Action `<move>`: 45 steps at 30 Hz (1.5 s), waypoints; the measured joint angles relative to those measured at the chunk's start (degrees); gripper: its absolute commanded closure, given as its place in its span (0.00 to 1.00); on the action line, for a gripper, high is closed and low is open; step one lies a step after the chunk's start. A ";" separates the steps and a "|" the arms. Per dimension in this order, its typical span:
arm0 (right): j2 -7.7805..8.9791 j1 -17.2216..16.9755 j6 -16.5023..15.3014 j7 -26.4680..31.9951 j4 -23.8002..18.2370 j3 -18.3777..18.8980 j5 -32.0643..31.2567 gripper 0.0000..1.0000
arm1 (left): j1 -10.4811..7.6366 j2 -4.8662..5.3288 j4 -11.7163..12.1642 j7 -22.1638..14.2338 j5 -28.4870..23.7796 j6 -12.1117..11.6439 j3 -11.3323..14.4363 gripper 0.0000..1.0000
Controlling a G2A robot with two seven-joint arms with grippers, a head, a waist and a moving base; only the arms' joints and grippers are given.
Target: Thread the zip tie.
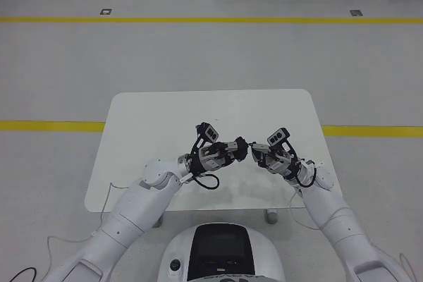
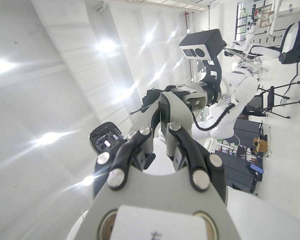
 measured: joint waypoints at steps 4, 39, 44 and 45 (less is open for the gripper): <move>-0.04 0.12 0.09 -0.15 0.21 0.06 -0.34 1.00 | 0.00 0.00 0.00 0.00 0.00 0.00 0.00 1.00; -0.50 1.33 0.43 -1.36 2.53 -0.19 -3.12 1.00 | 0.00 0.00 0.00 0.00 0.00 0.00 0.00 1.00; -0.57 1.39 0.29 -1.30 2.99 -0.24 -3.35 1.00 | 0.00 0.00 0.00 0.00 0.00 0.00 0.00 1.00; -0.58 1.39 0.25 -1.29 3.07 -0.25 -3.40 1.00 | 0.00 0.00 0.00 0.00 0.00 0.00 0.00 1.00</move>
